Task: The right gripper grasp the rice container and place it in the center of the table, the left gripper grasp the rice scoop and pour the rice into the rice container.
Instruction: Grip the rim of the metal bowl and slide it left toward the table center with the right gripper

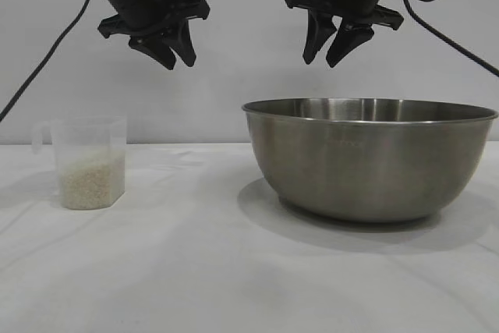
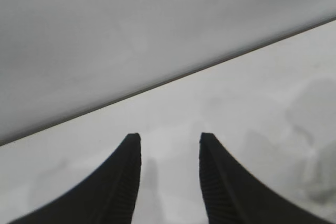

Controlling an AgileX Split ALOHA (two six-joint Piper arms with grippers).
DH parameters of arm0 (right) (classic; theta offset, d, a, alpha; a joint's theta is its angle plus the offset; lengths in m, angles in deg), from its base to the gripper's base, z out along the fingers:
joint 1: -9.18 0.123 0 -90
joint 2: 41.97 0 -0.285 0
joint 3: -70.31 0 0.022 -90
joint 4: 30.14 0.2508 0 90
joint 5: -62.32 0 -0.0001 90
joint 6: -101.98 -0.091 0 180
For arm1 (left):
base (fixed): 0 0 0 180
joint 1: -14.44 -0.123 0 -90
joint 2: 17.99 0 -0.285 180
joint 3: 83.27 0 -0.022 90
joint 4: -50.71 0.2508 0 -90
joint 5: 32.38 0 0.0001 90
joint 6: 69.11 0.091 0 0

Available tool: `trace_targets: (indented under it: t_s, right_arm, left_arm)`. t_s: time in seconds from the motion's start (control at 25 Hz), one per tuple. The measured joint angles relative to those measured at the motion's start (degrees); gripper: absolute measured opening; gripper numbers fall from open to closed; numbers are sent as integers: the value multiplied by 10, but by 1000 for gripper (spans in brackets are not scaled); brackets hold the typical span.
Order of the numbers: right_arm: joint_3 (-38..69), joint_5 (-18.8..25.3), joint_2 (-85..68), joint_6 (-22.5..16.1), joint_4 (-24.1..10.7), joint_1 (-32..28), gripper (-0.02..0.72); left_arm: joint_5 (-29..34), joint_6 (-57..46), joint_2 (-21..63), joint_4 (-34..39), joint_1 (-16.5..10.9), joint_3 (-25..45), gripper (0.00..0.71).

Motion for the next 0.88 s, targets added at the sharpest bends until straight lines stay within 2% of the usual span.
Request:
trace_targets:
  t_s: [0.4,0.48,0.56,0.72,0.88]
  right_arm:
    - [0,4,-28,0,2,-15,272]
    - [0,18,-28,1,3,-15,272]
    - [0,44,-29,2,-7,-15,272]
    - [0,123,-42,2,-25,-23,272]
    - [0,229,-64,2,-44,-50,272]
  left_arm:
    - [0,0,0,0,0,0,223]
    - [5,0,2,0,0,0,223]
    - [8,0,5,2,0,0,223]
    - [13,0,15,2,0,0,223]
    - [18,0,24,3,0,0,223]
